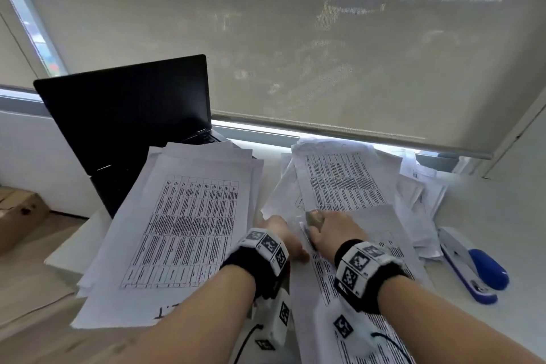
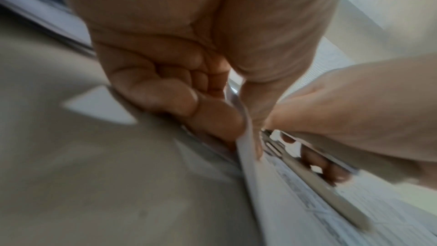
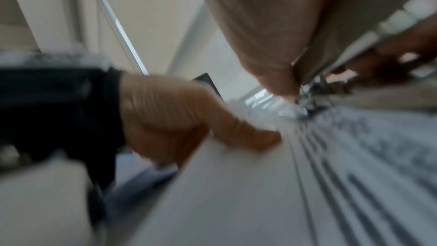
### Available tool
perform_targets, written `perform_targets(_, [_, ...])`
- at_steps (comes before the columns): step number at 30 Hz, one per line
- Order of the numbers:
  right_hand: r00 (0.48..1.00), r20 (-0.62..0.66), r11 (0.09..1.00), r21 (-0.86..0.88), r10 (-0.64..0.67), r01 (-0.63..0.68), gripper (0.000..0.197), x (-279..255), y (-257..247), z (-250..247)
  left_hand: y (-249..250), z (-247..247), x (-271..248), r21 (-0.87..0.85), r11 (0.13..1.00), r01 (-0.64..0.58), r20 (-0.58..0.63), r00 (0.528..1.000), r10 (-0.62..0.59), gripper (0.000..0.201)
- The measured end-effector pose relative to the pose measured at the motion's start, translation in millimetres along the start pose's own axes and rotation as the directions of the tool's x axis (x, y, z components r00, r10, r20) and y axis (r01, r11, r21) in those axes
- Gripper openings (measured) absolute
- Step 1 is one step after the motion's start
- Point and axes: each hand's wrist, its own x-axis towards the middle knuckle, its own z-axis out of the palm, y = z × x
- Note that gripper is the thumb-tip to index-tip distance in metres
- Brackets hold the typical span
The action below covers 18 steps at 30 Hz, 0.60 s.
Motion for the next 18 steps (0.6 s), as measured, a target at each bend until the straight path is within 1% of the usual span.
perform_targets(2, [1.000, -0.028, 1.000, -0.005, 0.004, -0.004, 0.034, 5, -8, 0, 2, -2, -2, 0.013, 1.000, -0.024, 0.011, 1.000, 0.024, 0.034])
perform_targets(3, [1.000, -0.020, 1.000, -0.007, -0.002, 0.002, 0.033, 6, -11, -3, 1, -2, -2, 0.003, 1.000, -0.019, 0.011, 1.000, 0.019, 0.034])
perform_targets(6, [1.000, 0.015, 1.000, 0.017, -0.023, 0.023, 0.029, 6, -11, -8, 0, 0, -1, -0.036, 0.999, 0.023, 0.002, 1.000, -0.023, 0.041])
perform_targets(9, [0.998, 0.056, 0.996, 0.082, -0.033, 0.028, 0.025, 1, 5, -8, 0, 0, 0, -0.041, 0.999, 0.029, 0.010, 1.000, -0.028, 0.046])
perform_targets(13, [0.988, 0.146, 0.999, 0.019, -0.048, 0.046, 0.020, -4, 19, -19, -2, 0, 3, -0.016, 1.000, 0.017, 0.004, 1.000, -0.017, 0.057])
perform_targets(15, [0.989, 0.139, 0.998, -0.021, -0.048, 0.051, 0.017, -4, 18, -21, -2, 1, 0, -0.021, 1.000, 0.023, 0.005, 1.000, -0.022, 0.060])
perform_targets(18, [0.994, 0.113, 1.000, -0.018, -0.012, 0.014, 0.015, -1, 13, -14, -1, 0, -2, -0.035, 0.999, 0.019, 0.013, 1.000, -0.018, 0.054])
